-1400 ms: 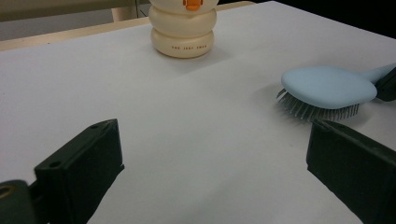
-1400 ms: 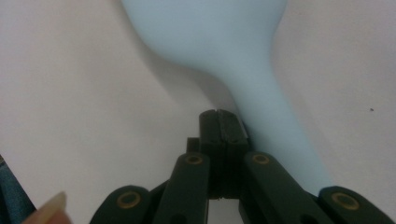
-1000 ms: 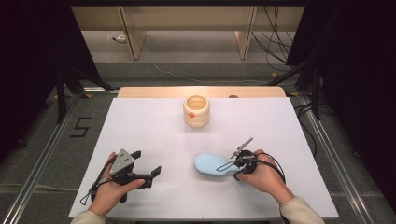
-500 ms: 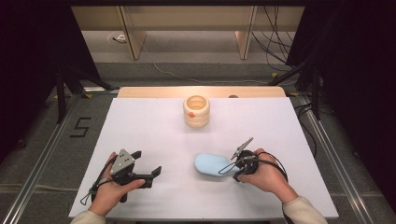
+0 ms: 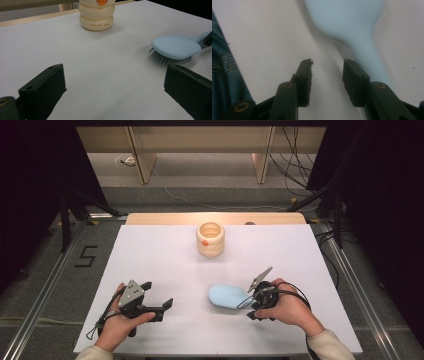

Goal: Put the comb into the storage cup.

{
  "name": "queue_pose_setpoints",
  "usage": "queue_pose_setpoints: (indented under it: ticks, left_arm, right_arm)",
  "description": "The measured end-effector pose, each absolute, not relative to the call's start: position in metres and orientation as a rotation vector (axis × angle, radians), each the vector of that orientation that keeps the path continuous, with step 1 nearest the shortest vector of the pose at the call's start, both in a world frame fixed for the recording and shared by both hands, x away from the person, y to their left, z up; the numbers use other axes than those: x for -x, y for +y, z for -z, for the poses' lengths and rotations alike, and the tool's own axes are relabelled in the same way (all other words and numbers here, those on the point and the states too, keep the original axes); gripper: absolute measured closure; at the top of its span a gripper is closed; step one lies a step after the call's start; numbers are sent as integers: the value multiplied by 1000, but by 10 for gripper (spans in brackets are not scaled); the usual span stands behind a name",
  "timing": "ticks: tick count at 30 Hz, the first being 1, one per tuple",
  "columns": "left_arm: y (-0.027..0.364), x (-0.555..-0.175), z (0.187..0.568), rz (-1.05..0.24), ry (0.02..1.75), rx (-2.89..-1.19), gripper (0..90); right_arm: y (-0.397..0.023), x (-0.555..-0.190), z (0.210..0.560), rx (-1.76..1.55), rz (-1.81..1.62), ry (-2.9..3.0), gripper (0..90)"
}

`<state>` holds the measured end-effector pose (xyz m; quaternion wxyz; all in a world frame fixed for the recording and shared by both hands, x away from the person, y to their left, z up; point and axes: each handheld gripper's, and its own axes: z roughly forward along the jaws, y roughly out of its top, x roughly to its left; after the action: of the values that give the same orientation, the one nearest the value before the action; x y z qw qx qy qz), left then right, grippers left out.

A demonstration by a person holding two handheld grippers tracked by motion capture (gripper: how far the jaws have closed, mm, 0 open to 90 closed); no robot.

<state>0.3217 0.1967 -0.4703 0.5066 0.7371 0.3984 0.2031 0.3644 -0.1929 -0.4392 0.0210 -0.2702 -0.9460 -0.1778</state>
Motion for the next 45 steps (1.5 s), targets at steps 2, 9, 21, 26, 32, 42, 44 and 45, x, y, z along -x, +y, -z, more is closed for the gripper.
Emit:
queue_pose_setpoints:
  ticks: [2, 9, 21, 26, 32, 42, 44, 45]
  left_arm:
    - [197, -322, 470, -492, 959, -1779, 32]
    - [197, -322, 471, -496, 962, -1780, 32]
    - [196, -322, 471, -494, 962, -1784, 32]
    - [196, -322, 471, -494, 963, -1784, 32]
    - [195, -323, 471, -494, 960, -1787, 32]
    - [195, -323, 472, -491, 963, -1785, 31]
    - [195, -323, 472, -491, 963, -1785, 32]
    - [195, -323, 472, -491, 963, -1785, 32]
  right_arm:
    - [-193, -363, 437, 815, 567, -2932, 536]
    - [-197, -363, 428, 745, 607, -3007, 354]
    - [-199, -367, 424, 658, 546, -3079, 164]
    - [-199, -372, 424, 654, 549, -3091, 162]
    - [-197, -379, 424, 656, 529, -3106, 162]
    - [-191, -389, 430, 637, 493, -3108, 166]
    - [-189, -391, 433, 624, 490, -3103, 178]
    - [-189, -391, 433, 624, 490, -3103, 178]
